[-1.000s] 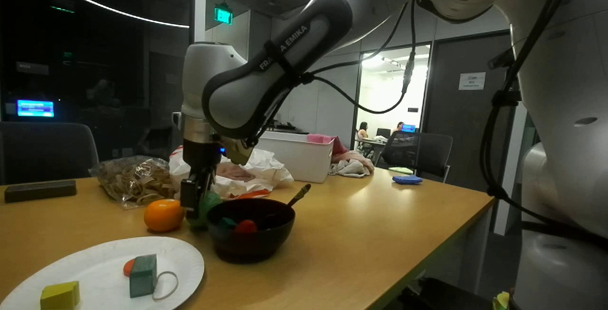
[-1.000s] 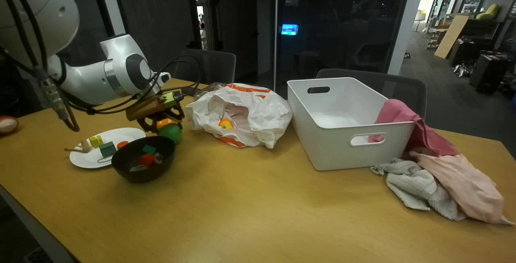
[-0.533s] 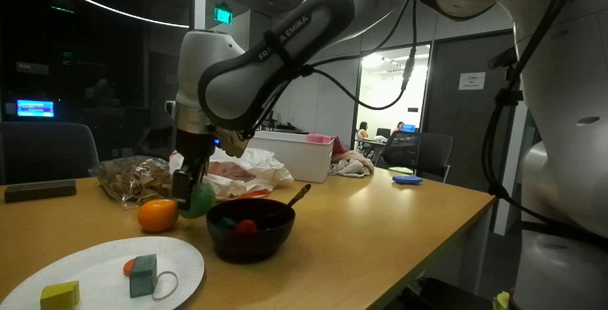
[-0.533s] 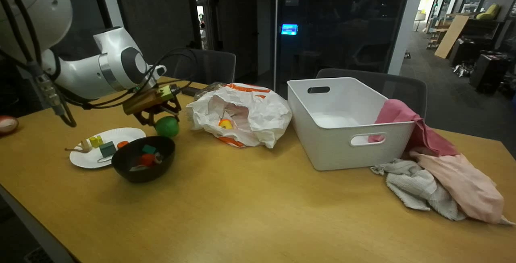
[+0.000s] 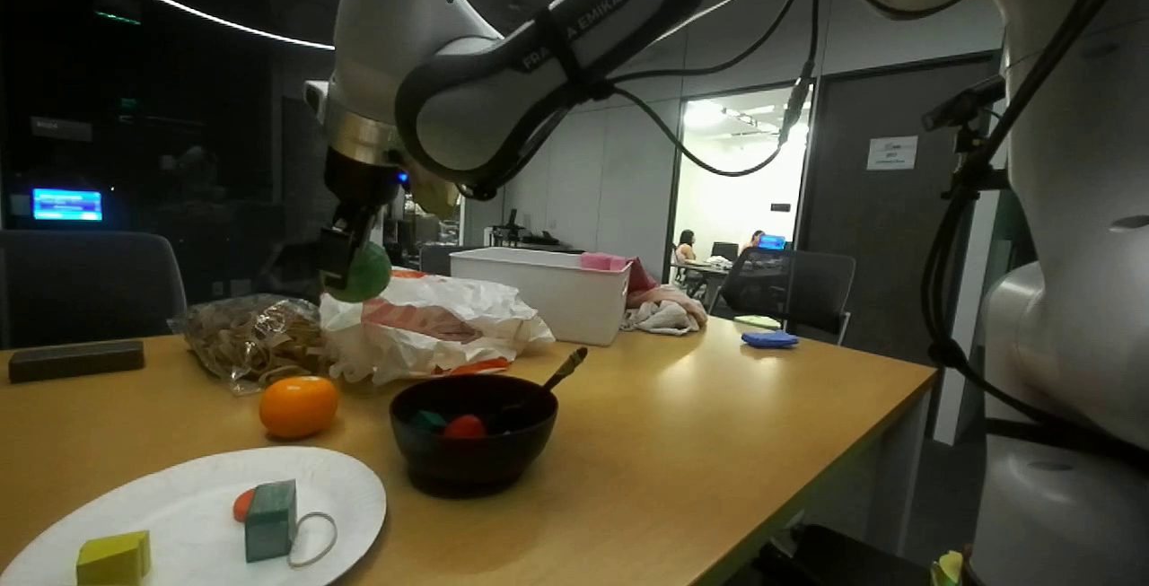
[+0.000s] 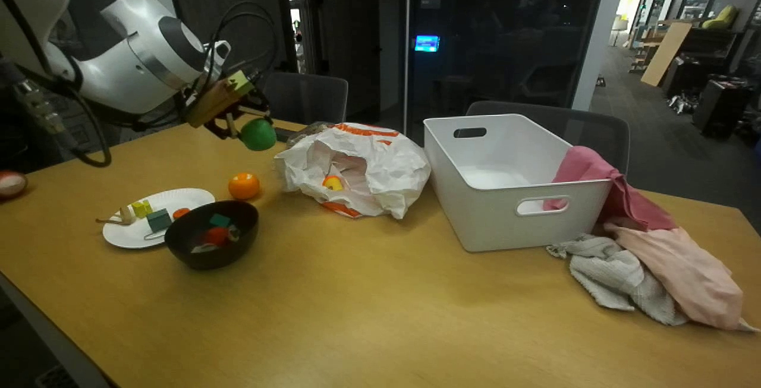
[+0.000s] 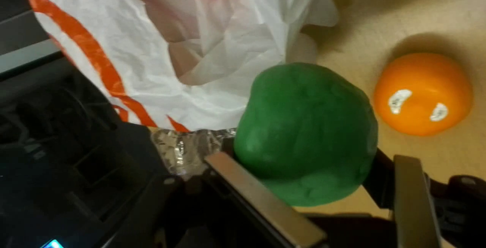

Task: Pick the orange and green toy fruits and put them inside the plastic bag

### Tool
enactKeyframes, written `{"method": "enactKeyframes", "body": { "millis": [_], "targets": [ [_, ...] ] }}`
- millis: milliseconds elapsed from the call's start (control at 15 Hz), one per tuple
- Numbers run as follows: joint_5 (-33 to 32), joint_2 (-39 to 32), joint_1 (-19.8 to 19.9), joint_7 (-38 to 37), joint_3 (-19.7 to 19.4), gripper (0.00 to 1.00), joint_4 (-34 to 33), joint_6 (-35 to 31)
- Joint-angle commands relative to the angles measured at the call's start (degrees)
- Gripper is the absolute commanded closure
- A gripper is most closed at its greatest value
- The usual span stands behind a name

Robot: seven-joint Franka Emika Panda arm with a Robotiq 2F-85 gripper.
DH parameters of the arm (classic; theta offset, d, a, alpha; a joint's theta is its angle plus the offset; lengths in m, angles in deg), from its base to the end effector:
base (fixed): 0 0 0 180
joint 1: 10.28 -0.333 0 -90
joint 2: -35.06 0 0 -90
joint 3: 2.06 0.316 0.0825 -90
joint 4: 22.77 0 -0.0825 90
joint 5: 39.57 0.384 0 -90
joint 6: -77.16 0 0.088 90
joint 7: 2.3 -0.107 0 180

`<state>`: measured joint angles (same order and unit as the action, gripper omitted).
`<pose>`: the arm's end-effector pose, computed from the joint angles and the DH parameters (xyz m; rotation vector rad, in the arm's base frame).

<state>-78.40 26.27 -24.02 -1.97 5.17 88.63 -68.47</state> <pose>0.5840 0.2286 0.4506 2.4269 1.0943 0.6982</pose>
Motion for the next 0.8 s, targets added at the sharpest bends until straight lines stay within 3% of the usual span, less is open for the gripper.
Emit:
{"method": "enactKeyframes", "body": {
  "millis": [0,133,733],
  "targets": [
    [-9.3,-2.4,0.5,-7.3,-2.3,0.47,-4.4,0.1],
    [-12.3,-4.2,1.0,-10.3,-3.3,0.47,-6.1,1.0],
    [-5.9,-14.1,3.3,-8.8,-4.3,0.47,-10.8,3.8]
  ]
}}
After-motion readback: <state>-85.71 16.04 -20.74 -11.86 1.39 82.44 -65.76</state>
